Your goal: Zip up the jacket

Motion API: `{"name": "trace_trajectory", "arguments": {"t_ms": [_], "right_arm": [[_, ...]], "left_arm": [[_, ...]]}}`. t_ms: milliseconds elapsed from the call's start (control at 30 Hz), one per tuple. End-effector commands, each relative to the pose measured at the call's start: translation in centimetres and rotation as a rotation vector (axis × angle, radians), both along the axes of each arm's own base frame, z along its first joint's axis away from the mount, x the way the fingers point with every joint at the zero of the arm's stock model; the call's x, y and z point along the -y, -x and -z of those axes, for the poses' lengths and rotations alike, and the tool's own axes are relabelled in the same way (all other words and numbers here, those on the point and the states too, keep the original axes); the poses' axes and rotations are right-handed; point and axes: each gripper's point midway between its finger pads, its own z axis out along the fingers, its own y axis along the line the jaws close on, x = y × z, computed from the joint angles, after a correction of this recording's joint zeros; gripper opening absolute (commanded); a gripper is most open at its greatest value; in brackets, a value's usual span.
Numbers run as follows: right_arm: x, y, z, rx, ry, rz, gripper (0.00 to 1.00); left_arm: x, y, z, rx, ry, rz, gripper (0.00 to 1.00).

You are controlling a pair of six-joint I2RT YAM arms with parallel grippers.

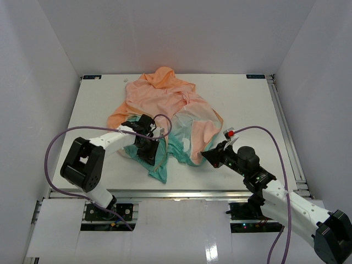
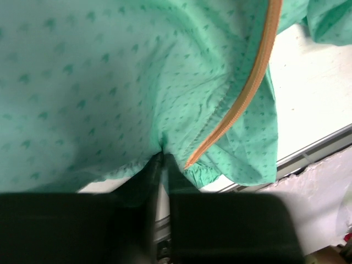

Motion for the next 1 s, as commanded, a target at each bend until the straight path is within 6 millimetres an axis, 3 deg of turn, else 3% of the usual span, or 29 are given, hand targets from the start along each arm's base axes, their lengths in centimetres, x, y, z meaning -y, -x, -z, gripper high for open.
{"name": "trace_trajectory", "arguments": {"t_ms": [0,100,233,500,700,767,833,967], "right_arm": [[-0.3,-0.4,-1.6,0.047,-0.027,-0.003,0.08],[-0.2,-0.3,-1.6,0.047,-0.027,-0.003,0.08],[-0.1,-0.2,-1.7,0.052,-0.03,-0.002,0.08],[0.2,-0.2,-1.7,0.063,-0.03,0.012,0.08],[0.1,-0.3,-1.8,0.067,-0.027,0.012,0.08],[0.1,-0.4,-1.8,0.065,-0.024,0.012,0.08],[0.0,-0.5,-1.8,0.06,-0.022,0.01,0.08],[0.1,-0.6,-2.0,0.064,-0.024,0.016,0.08]], "left_arm": [[-0.2,-0.5,-2.0,0.042,0.0,-0.055,0.42],[-0.3,-0.3,-2.0,0.036,-0.002,-0.068,0.5],[-0.5,0.0,-1.4,0.018,-0.014,-0.079,0.52],[0.2,0.2,0.9,-0.032,0.003,-0.066,0.47],[0.0,1.2,3.1,-0.09,-0.013,-0.07,0.34],[0.0,1.2,3.1,-0.087,-0.013,-0.072,0.22],[0.1,1.1,2.6,-0.079,-0.001,-0.07,0.03],[0.1,0.6,1.5,-0.036,0.003,-0.078,0.0]]}}
